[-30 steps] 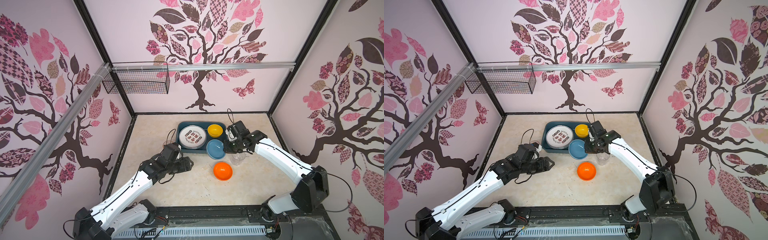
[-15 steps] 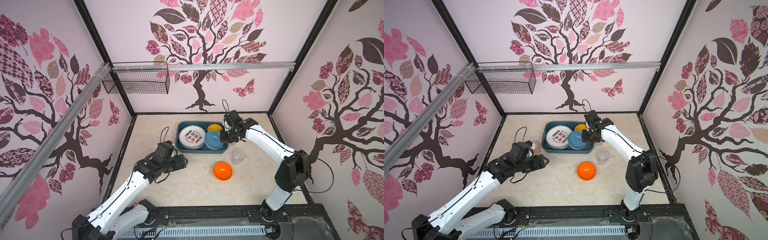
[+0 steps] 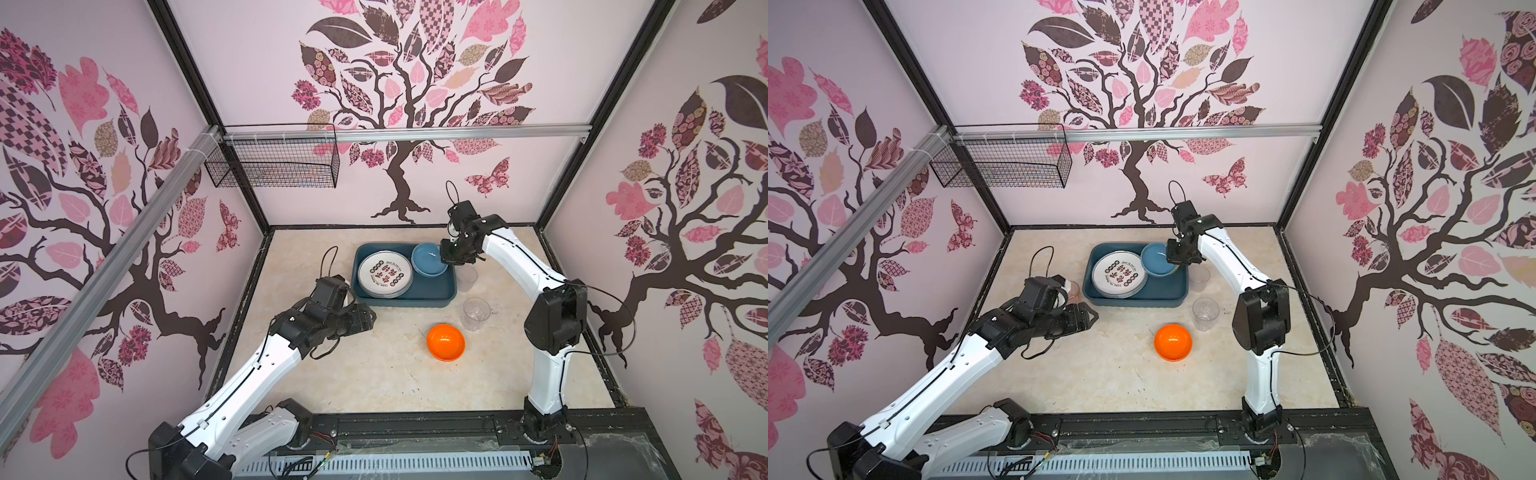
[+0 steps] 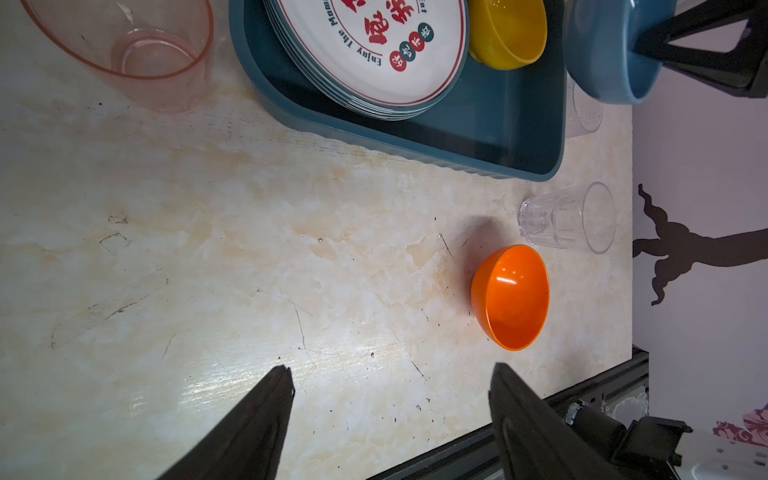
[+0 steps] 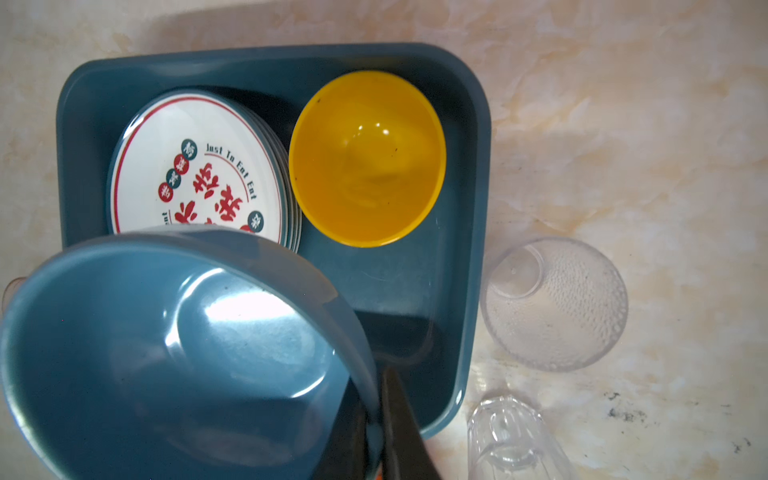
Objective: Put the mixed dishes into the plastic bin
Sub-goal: 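Carry the grey-blue bowl over the teal bin with the right gripper, then lower the grey-blue bowl into the bin beside the yellow bowl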
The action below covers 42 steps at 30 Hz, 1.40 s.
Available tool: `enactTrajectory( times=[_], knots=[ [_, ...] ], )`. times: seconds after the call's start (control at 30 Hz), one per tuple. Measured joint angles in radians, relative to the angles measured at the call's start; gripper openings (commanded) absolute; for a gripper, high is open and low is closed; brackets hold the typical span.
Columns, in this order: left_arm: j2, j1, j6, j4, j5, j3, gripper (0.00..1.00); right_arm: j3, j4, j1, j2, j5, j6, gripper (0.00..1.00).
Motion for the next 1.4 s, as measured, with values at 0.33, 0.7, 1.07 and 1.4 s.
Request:
enactTrajectory(
  times=[0.33,0.7,1.07,1.4],
  knots=[
    [0.027,0.007,0.028,-0.006,0.003,0.063,0.78,0.178,-0.048,-0.028,0.167,0.019,-0.004,0.1],
    [0.027,0.011,0.037,-0.007,0.01,0.094,0.78,0.306,-0.078,-0.051,0.302,0.024,0.0,0.1],
    [0.026,0.012,0.033,-0.007,0.014,0.094,0.78,0.361,-0.089,-0.063,0.354,0.047,0.0,0.1],
    [0.026,0.012,0.03,-0.006,0.028,0.094,0.78,0.406,-0.114,-0.064,0.402,0.053,0.0,0.1]
  ],
)
